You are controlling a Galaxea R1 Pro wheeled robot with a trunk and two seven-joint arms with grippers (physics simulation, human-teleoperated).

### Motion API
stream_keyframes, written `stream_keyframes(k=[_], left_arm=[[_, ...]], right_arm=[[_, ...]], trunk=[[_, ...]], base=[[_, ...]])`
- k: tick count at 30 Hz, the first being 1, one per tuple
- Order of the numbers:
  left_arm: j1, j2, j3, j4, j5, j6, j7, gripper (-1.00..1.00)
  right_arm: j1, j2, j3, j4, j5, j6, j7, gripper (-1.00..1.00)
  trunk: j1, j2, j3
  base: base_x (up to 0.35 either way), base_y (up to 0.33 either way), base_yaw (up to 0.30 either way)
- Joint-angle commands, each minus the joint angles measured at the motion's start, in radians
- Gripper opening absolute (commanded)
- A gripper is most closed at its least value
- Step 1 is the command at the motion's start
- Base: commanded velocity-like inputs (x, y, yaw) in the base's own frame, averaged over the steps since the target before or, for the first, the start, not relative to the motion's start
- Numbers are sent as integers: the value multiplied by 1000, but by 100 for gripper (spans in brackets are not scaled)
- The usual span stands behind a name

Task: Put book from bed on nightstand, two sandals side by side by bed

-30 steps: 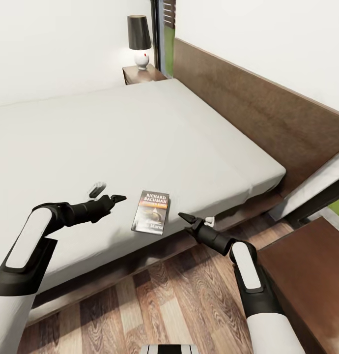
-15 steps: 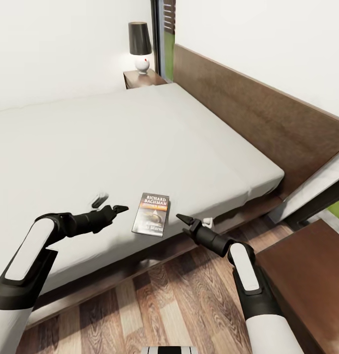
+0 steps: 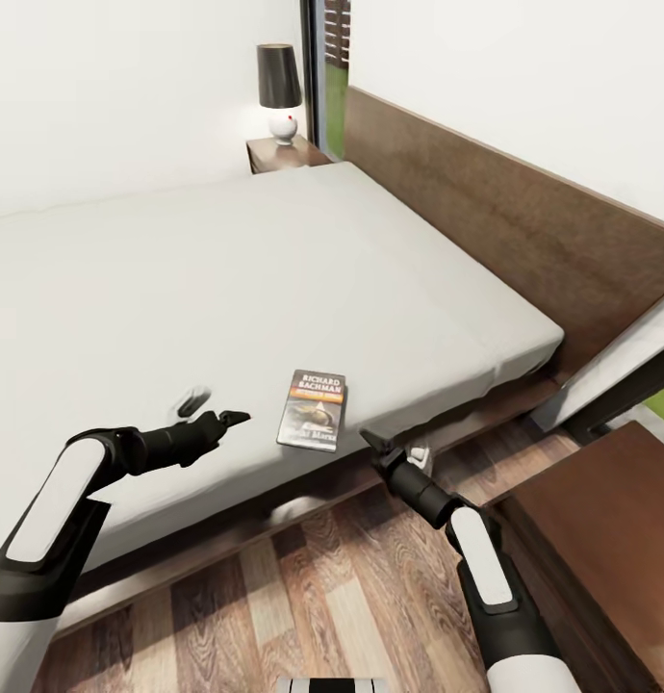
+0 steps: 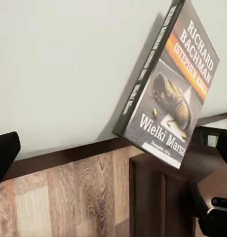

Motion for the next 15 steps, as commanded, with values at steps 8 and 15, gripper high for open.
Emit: stream_keyframes(k=[8,15], left_arm=[[-16,2,10,-1,16,4,10,100],[-23,4,65,-1,32,18,9,100]], right_arm=[[8,2,1,61,-27,-21,70,100],[5,0,28,99,-26,-46,149,100]], trunk=[[0,0,-1],[27,-49,-22]], base=[[-24,33,0],[-5,7,0]])
